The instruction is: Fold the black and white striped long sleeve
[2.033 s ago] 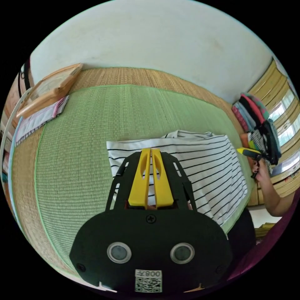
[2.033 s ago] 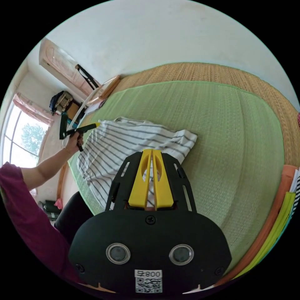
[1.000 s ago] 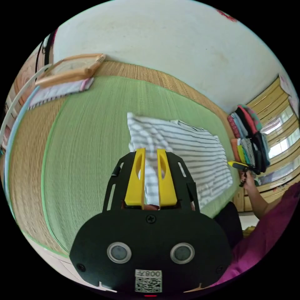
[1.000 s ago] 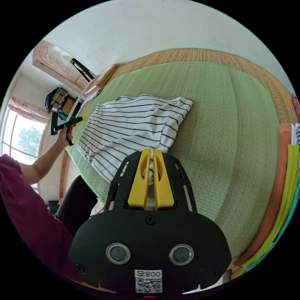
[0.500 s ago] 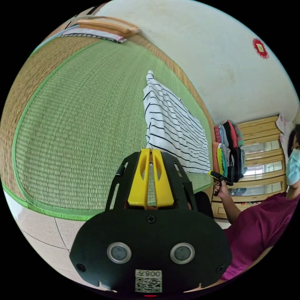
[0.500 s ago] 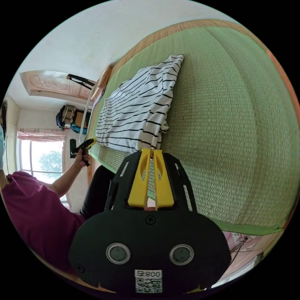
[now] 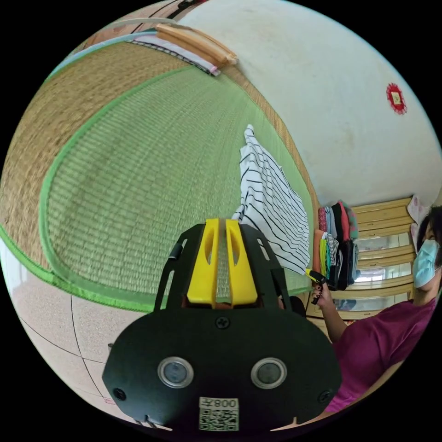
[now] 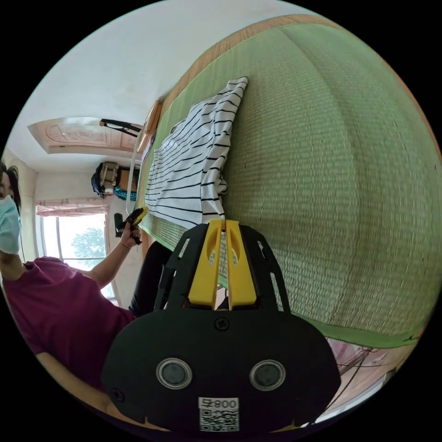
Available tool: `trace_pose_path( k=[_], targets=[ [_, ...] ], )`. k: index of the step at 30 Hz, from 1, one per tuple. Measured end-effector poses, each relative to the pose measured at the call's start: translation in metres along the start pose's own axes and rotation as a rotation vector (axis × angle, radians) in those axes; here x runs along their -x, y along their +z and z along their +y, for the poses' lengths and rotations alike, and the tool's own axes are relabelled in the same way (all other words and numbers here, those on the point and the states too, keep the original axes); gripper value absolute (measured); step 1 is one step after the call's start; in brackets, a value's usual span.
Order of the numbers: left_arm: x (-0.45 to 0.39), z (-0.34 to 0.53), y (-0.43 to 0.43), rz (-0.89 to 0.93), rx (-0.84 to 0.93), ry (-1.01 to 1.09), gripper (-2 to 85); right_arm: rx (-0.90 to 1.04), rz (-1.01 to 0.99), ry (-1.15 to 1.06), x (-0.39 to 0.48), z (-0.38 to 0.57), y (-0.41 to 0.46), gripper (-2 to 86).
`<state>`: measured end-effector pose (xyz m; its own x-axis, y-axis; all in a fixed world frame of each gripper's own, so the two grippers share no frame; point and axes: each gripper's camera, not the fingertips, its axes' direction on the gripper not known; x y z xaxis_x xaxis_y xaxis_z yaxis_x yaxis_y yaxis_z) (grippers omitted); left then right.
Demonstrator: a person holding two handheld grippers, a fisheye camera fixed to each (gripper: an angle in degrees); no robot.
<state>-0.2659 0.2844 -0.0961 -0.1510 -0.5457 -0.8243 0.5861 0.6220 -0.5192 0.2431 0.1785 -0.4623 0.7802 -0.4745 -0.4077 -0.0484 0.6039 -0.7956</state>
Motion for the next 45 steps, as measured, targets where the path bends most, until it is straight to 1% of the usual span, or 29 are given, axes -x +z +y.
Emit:
trace_pose_path(
  k=[3,6,7,10,12,13,15,16,17,18,20,24,28,30,33,37,38,39,40,42,45],
  targets=[
    [-0.028,-0.008,-0.008,-0.020,-0.035,0.075,2.5,-0.058,0.072,0.041,0.005,0.006,-0.017,0.1],
    [-0.087,-0.032,0.024,-0.009,0.009,0.249,2.4,-0.130,0.092,-0.016,0.039,-0.002,-0.028,0.1],
    [-0.114,-0.043,0.048,0.001,0.045,0.326,2.2,-0.133,0.092,-0.041,0.050,-0.007,-0.026,0.1],
    [-0.182,-0.072,0.125,0.023,0.146,0.494,1.6,-0.082,0.108,-0.192,0.106,-0.038,0.001,0.0],
    [-0.220,-0.086,0.171,0.017,0.187,0.580,1.2,-0.008,0.174,-0.292,0.142,-0.056,0.035,0.0],
    [-0.242,-0.095,0.198,-0.004,0.205,0.618,0.9,0.012,0.204,-0.304,0.148,-0.059,0.044,0.0],
    [-0.269,-0.108,0.236,-0.057,0.234,0.675,0.6,0.076,0.354,-0.337,0.160,-0.060,0.075,0.0],
    [-0.280,-0.116,0.259,-0.152,0.255,0.699,0.4,0.083,0.379,-0.346,0.162,-0.058,0.081,0.1],
    [-0.283,-0.125,0.278,-0.264,0.265,0.702,0.3,0.066,0.391,-0.359,0.167,-0.053,0.086,0.1],
    [-0.283,-0.129,0.285,-0.289,0.273,0.716,0.3,0.049,0.402,-0.371,0.172,-0.049,0.089,0.1],
    [-0.276,-0.147,0.290,-0.227,0.249,0.673,0.2,0.043,0.426,-0.407,0.180,-0.045,0.093,0.2],
    [-0.269,-0.148,0.294,-0.186,0.227,0.629,0.2,0.028,0.452,-0.461,0.193,-0.039,0.101,0.2],
    [-0.269,-0.131,0.274,-0.142,0.157,0.619,0.1,0.075,0.399,-0.429,0.200,-0.047,0.097,0.1],
    [-0.264,-0.126,0.258,-0.139,0.115,0.613,0.1,0.030,0.369,-0.447,0.209,-0.054,0.084,0.1],
    [-0.243,-0.121,0.237,-0.196,0.057,0.563,0.1,-0.057,0.389,-0.452,0.213,-0.071,0.071,0.1],
    [-0.193,-0.125,0.242,-0.377,0.084,0.438,0.1,-0.112,0.376,-0.404,0.200,-0.101,0.072,0.1],
    [-0.182,-0.126,0.240,-0.316,0.077,0.419,0.1,-0.087,0.412,-0.369,0.190,-0.112,0.081,0.1],
    [-0.178,-0.127,0.238,-0.297,0.069,0.394,0.1,-0.043,0.441,-0.330,0.177,-0.121,0.092,0.1],
    [-0.174,-0.127,0.234,-0.296,0.049,0.364,0.1,-0.021,0.424,-0.328,0.171,-0.124,0.096,0.1],
    [-0.177,-0.121,0.226,-0.309,0.015,0.368,0.1,-0.041,0.325,-0.285,0.158,-0.129,0.091,0.0],
    [-0.178,-0.101,0.212,-0.269,-0.013,0.377,0.1,-0.050,0.301,-0.271,0.151,-0.129,0.093,0.1]
  ],
)
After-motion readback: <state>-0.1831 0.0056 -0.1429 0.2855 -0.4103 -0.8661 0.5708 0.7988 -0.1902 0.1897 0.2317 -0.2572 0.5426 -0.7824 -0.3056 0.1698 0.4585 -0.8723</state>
